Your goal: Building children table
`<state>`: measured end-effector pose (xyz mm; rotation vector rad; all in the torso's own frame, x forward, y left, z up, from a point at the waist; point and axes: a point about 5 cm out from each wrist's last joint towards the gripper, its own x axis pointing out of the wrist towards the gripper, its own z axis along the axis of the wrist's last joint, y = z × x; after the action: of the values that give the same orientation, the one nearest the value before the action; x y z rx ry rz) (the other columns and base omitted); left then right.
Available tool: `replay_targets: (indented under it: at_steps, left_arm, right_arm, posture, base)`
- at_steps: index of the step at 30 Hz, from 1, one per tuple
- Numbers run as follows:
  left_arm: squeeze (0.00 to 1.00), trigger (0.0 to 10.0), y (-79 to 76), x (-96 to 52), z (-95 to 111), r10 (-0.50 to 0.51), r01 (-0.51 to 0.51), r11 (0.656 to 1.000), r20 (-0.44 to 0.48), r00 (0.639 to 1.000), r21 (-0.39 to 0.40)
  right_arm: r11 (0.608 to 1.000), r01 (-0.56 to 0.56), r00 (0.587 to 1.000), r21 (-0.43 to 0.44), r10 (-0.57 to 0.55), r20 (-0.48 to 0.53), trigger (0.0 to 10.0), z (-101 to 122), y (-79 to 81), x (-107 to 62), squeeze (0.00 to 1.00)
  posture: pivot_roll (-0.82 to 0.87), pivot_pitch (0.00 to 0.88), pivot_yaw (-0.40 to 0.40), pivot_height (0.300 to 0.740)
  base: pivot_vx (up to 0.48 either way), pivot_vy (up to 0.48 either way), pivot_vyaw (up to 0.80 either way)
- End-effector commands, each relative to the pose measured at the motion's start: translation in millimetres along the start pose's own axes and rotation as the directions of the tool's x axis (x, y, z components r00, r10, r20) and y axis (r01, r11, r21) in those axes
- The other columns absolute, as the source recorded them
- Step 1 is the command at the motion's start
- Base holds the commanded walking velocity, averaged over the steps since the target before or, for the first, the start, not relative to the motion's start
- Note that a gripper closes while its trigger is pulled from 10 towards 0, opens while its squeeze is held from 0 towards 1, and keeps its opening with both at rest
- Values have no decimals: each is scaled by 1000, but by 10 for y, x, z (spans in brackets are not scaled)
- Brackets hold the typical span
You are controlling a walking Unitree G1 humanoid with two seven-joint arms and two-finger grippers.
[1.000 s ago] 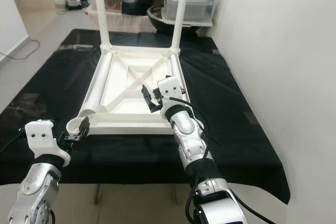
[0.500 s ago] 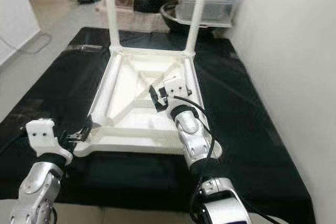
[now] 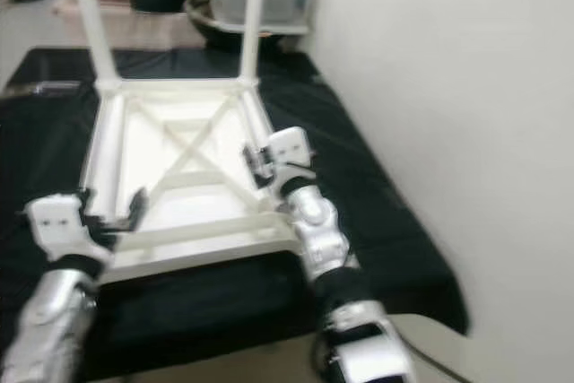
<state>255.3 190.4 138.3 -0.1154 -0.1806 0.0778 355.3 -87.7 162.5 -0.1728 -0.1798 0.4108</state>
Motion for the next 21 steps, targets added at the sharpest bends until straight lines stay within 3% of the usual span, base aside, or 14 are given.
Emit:
replay_targets:
  at_steps: [1,3,6,8,9,13,16,20,21]
  left_arm:
    - [0,10000,-33,-11,-9,-9,10,1000,1,1000,-23]
    - [0,10000,-31,-12,-8,-12,12,1000,2,1000,-29]
    - [0,10000,-33,-11,-7,-15,15,999,2,1000,-30]
    - [0,10000,-34,-9,-7,-17,17,999,2,1000,-32]
    - [0,10000,-38,-5,-9,-19,19,999,2,1000,-33]
    - [0,10000,-44,-3,-11,-21,21,999,2,1000,-33]
    - [0,10000,-65,9,-22,-24,24,999,2,1000,-33]
    - [0,10000,-68,11,-22,-25,25,999,2,1000,-33]
    - [0,10000,-70,12,-24,-25,25,999,2,1000,-33]
  right_arm:
    - [999,-26,999,-21,27,20,10000,1,-90,-74,0]
    - [978,-166,985,-128,170,23,10000,32,-144,-177,0]
    - [963,-207,978,-174,210,-2,10000,21,-216,-218,0]
    - [937,-252,968,-242,246,-57,10000,-1,-374,-268,0]
    - [906,-306,952,-293,282,-124,10000,-25,-518,-314,0]
    - [870,-371,927,-325,325,-188,10000,-64,-584,-360,0]
    - [810,-468,879,-355,384,-282,10000,-170,-591,-422,0]
    - [801,-484,870,-353,396,-293,10000,-179,-589,-436,0]
    - [776,-508,855,-374,401,-329,10000,-220,-598,-451,0]
  posture:
    - [80,0,-96,740]
    - [65,0,-86,740]
    - [65,0,-86,740]
    - [52,0,-83,740]
    - [48,0,-81,740]
    - [48,0,-81,740]
    - [46,0,-81,740]
    - [50,0,-82,740]
    - [53,0,-83,740]
  base:
    - [0,0,-525]
    - [0,0,0]
    - [0,0,0]
    - [0,0,0]
    - [0,0,0]
    - [0,0,0]
    - [0,0,0]
    - [0,0,0]
    - [0,0,0]
